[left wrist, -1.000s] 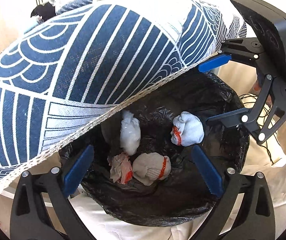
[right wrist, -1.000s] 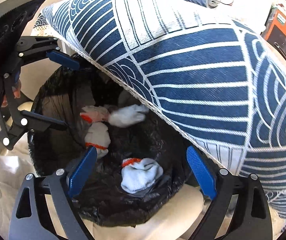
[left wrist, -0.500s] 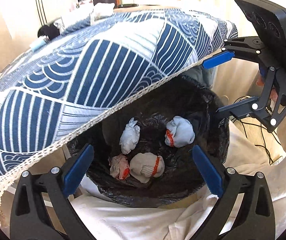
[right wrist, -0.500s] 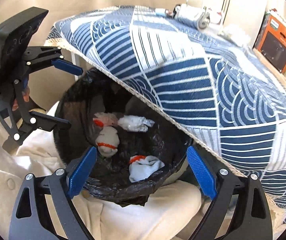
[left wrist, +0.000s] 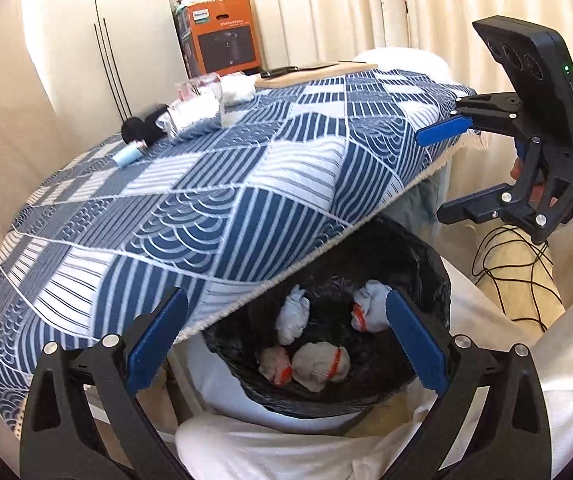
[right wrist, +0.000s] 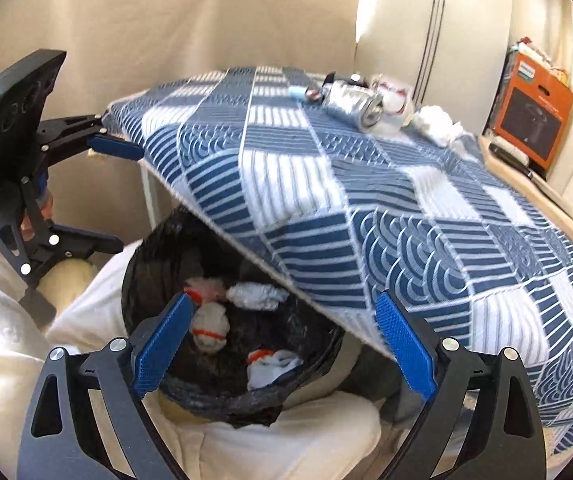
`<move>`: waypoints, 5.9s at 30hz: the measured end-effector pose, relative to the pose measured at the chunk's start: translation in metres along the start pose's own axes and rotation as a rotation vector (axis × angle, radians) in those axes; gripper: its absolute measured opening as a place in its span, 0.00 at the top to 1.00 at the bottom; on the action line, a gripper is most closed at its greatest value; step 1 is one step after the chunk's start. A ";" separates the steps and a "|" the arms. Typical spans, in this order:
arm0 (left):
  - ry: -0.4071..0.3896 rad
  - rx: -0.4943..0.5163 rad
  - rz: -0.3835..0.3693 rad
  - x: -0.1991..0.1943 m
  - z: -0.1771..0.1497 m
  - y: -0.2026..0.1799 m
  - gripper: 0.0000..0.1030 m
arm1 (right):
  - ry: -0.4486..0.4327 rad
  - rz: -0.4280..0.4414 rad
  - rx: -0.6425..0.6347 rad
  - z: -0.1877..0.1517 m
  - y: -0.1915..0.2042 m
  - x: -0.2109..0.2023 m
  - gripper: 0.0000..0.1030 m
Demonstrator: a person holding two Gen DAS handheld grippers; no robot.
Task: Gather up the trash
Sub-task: 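Move both tools back over the table toward the foil packages, then grasp the foil-wrapped package with the right tool, then grasp the pink snack packet with the left tool while the right tool holds the foil package, then carry the foil package and pink packet with both tools over the trash bin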
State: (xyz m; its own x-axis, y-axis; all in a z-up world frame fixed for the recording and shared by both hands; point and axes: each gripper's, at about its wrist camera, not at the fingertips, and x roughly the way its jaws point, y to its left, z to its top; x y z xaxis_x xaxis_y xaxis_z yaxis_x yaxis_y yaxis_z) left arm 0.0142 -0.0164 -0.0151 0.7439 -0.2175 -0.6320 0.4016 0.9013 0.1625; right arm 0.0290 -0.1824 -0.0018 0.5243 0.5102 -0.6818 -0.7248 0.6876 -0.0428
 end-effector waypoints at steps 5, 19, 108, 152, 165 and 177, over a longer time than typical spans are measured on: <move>-0.016 -0.035 0.012 -0.001 0.009 0.017 0.06 | -0.044 0.004 0.051 0.019 -0.014 -0.007 0.13; -0.010 -0.104 0.003 0.025 0.041 0.078 0.06 | -0.067 -0.006 0.126 0.082 -0.046 0.022 0.12; 0.200 -0.422 0.084 0.178 0.149 0.214 0.13 | -0.036 -0.041 0.238 0.146 -0.148 0.076 0.32; 0.146 -0.300 0.118 0.065 0.100 0.148 0.49 | -0.053 -0.042 0.135 0.111 -0.058 0.010 0.31; 0.116 -0.259 0.064 0.030 0.069 0.103 0.49 | -0.028 -0.054 0.100 0.074 -0.021 -0.011 0.31; 0.086 -0.168 -0.001 0.002 0.050 0.055 0.49 | 0.033 -0.035 0.065 0.052 -0.001 0.000 0.31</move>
State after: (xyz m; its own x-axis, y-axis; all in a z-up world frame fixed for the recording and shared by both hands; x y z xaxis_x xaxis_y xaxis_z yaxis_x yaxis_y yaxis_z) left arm 0.0648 0.0144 0.0304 0.6925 -0.1917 -0.6955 0.3019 0.9526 0.0381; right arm 0.0527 -0.1561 0.0363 0.5334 0.4684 -0.7044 -0.6748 0.7377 -0.0204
